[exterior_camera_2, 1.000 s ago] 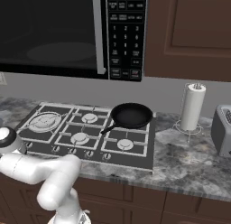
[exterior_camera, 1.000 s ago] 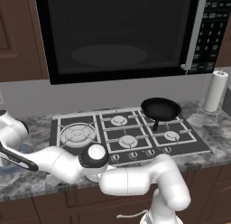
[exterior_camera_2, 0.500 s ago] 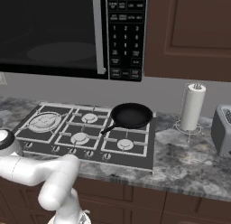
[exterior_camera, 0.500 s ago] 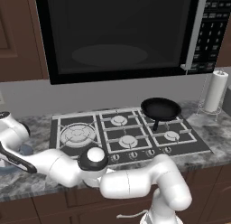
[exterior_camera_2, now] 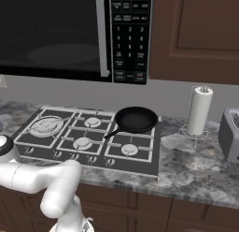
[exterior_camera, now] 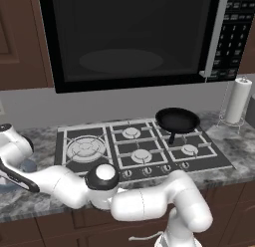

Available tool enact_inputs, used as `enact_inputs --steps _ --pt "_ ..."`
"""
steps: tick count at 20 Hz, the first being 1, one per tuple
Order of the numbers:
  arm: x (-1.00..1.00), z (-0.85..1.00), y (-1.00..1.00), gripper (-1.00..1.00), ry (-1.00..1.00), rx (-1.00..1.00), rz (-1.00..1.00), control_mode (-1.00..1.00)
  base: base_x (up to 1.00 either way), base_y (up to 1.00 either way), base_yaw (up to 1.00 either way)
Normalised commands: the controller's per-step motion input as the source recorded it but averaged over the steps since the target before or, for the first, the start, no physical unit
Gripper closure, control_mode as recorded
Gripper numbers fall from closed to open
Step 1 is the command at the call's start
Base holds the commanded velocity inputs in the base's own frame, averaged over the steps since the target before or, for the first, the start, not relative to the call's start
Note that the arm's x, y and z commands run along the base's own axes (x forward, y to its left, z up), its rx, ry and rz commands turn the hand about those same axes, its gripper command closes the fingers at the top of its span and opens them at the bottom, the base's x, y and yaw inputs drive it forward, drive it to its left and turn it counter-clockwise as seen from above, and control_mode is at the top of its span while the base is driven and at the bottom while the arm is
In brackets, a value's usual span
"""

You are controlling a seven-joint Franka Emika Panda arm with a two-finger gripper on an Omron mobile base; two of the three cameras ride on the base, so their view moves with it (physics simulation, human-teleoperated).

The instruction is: Pick up the butter stick and place it in the pan. Then turn on the burner for the pan.

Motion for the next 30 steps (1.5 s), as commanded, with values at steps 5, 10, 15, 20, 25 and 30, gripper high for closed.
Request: enact_inputs --steps 5,10,15,20,25,30 --pt "-0.02 0.04 -0.01 1.0 0.0 0.0 0.0 -1.0 0.0 0.0 0.0" --pt "-0.24 0.23 -0.26 1.0 -0.01 0.0 -0.04 -1.0 0.0 0.0 0.0" --pt "-0.37 0.14 -0.44 1.0 -0.05 0.0 -0.05 -1.0 0.0 0.0 0.0" --pt "-0.4 0.03 -0.75 1.0 -0.07 0.0 -0.07 -1.0 0.0 0.0 0.0" --pt "-0.54 0.13 -0.98 1.0 -0.08 0.0 -0.1 -1.0 0.0 0.0 0.0" --pt "-0.62 0.1 -1.0 1.0 -0.08 0.0 -0.1 -1.0 0.0 0.0 0.0"
